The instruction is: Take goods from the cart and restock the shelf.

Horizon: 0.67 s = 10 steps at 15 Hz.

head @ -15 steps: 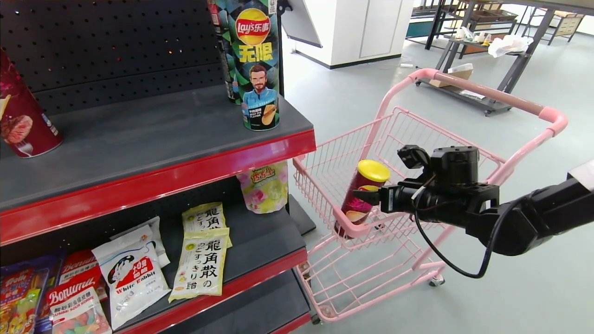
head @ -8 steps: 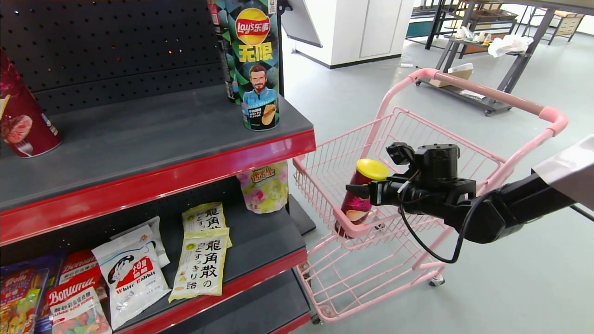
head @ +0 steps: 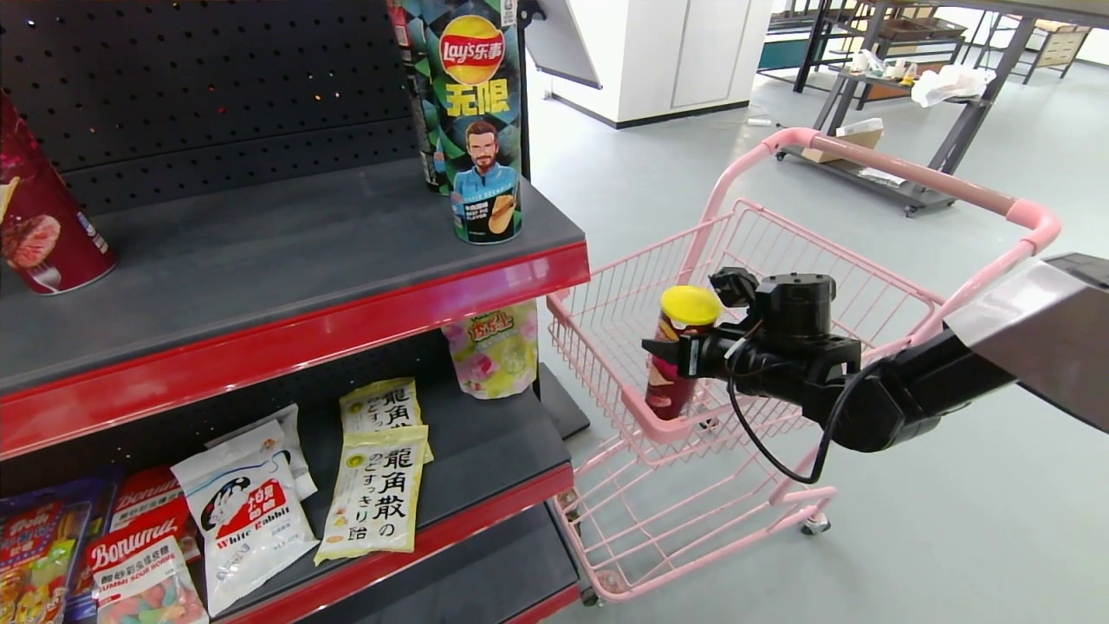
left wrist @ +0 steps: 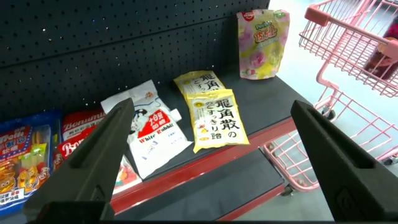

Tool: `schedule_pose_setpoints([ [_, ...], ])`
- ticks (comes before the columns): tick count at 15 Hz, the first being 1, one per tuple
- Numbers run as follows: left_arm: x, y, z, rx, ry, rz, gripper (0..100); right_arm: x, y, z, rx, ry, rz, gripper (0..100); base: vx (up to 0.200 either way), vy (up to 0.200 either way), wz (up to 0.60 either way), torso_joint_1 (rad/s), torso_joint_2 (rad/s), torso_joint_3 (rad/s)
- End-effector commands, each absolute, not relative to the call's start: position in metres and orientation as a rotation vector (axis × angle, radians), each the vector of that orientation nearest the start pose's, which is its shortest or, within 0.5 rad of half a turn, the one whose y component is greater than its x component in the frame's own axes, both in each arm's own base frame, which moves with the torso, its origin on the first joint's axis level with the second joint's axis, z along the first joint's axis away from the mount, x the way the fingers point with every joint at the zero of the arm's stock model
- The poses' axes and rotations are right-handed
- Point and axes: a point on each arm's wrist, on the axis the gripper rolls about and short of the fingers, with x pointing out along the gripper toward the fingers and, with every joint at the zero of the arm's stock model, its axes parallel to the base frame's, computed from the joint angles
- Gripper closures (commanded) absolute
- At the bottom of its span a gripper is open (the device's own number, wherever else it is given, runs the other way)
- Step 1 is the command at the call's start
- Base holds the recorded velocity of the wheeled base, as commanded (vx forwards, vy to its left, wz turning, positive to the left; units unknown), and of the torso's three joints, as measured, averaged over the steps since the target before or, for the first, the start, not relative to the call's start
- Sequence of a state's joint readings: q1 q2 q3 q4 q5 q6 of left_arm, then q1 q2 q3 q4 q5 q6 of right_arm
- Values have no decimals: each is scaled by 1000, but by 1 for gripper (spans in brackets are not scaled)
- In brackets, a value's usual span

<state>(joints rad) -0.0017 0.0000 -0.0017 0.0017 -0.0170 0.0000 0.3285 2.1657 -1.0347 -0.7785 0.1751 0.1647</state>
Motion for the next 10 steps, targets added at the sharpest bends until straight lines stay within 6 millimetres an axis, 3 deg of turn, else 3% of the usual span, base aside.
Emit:
schedule_pose_setpoints([
  [1, -23, 0, 76, 0, 0, -18, 0, 385, 136, 82, 140, 406, 468, 100, 0, 0, 0, 0, 0, 0],
  [6, -23, 0, 76, 0, 0, -18, 0, 385, 135, 91, 129, 375, 473, 100, 0, 0, 0, 0, 0, 0],
  [7, -23, 0, 76, 0, 0, -18, 0, 383, 133, 119, 106, 299, 482, 100, 0, 0, 0, 0, 0, 0],
  [10, -23, 0, 76, 0, 0, -20, 0, 370, 124, 172, 79, 200, 478, 100, 0, 0, 0, 0, 0, 0],
])
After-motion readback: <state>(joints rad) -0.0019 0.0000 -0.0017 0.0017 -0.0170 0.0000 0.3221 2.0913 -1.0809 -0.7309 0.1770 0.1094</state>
